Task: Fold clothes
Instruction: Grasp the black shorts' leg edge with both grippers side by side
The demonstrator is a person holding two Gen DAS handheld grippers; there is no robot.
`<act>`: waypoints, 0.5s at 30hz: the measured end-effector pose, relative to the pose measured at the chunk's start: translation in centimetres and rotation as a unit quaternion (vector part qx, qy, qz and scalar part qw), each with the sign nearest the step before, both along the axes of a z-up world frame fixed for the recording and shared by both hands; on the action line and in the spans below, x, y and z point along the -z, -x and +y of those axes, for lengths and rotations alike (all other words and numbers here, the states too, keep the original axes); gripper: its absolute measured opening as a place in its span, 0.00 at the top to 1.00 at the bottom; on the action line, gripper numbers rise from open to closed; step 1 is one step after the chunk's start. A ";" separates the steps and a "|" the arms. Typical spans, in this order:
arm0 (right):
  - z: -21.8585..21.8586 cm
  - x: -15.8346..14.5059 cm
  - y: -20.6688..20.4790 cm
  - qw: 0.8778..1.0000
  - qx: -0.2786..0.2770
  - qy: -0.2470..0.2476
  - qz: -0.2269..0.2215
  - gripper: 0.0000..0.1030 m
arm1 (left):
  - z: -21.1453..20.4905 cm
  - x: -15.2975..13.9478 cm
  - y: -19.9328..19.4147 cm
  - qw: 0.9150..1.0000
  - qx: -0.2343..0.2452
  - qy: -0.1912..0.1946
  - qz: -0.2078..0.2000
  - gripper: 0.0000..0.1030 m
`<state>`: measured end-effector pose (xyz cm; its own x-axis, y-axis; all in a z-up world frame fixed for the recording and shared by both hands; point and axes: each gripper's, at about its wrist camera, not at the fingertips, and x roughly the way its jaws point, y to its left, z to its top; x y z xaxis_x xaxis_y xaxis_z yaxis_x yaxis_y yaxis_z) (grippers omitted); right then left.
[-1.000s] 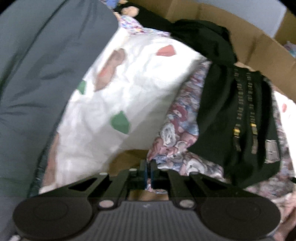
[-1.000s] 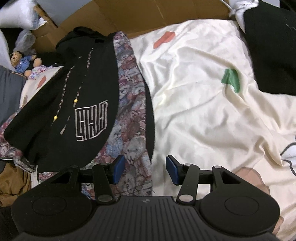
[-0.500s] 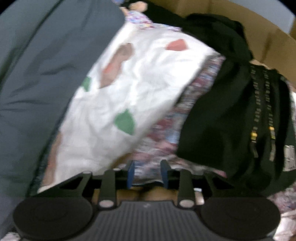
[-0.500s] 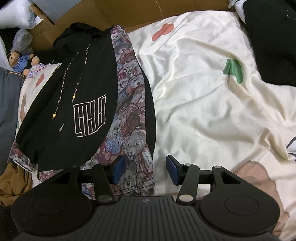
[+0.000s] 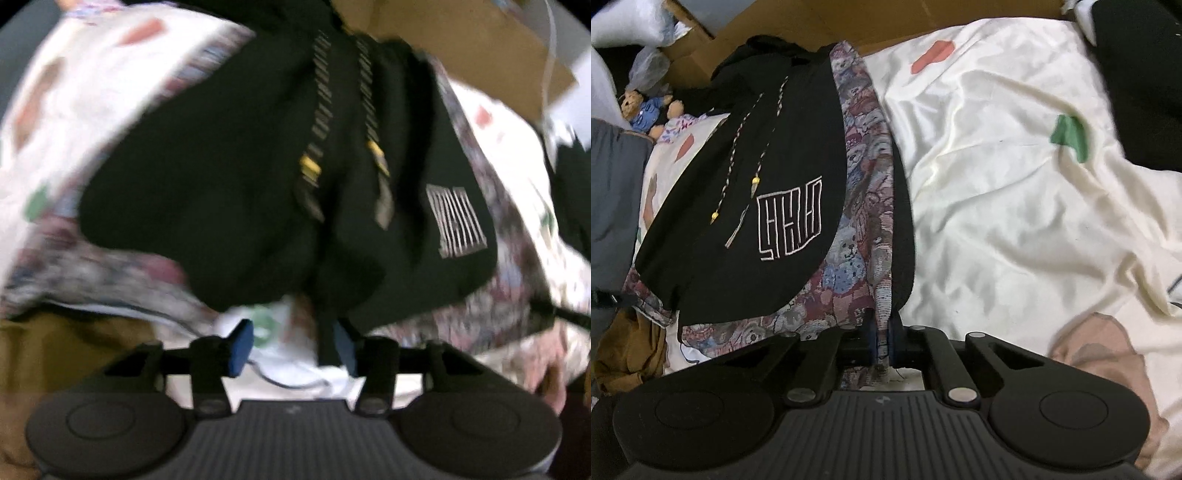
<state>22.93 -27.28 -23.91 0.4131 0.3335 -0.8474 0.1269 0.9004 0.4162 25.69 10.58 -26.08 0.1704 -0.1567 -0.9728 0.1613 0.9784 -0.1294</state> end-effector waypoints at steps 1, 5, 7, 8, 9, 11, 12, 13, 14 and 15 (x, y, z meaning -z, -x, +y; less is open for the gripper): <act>-0.2 -0.2 0.2 1.000 0.004 0.001 0.000 0.95 | -1.2 1.1 0.5 1.000 0.010 -0.001 0.010 0.47; -1.8 -1.4 1.0 1.000 0.029 0.000 -0.005 0.96 | -3.2 3.2 1.2 0.999 0.023 -0.007 0.025 0.45; -2.5 -1.9 1.3 0.999 0.037 -0.003 -0.008 0.96 | -3.7 3.9 1.4 0.999 0.021 0.006 0.028 0.44; -2.8 -2.1 1.5 0.999 0.040 -0.004 -0.008 0.96 | -3.7 4.0 1.4 0.999 0.020 0.013 0.028 0.44; -3.0 -2.2 1.6 0.999 0.042 -0.004 -0.008 0.96 | -3.9 4.2 1.4 0.999 0.016 0.032 0.029 0.43; -3.2 -2.2 1.7 0.999 0.045 -0.006 -0.008 0.96 | -4.2 4.5 1.5 0.998 0.013 0.046 0.026 0.43; -3.3 -2.2 1.7 0.999 0.047 -0.008 -0.009 0.96 | -4.2 4.6 1.5 0.998 0.012 0.059 0.031 0.47; -3.5 -2.3 1.7 0.999 0.048 -0.012 -0.010 0.96 | -4.2 4.8 1.5 0.997 0.011 0.071 0.036 0.65; -3.6 -2.3 1.7 0.999 0.050 -0.015 -0.011 0.96 | -4.2 4.9 1.6 0.995 0.009 0.085 0.042 0.77; -3.6 -2.3 1.6 0.998 0.051 -0.017 -0.013 0.96 | -4.1 4.9 1.6 0.993 0.008 0.102 0.054 0.86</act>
<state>21.29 -30.87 -21.60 0.4677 0.3171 -0.8251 0.2070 0.8682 0.4510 24.12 6.46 -31.02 0.0617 -0.3548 -0.9329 0.1512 0.9272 -0.3426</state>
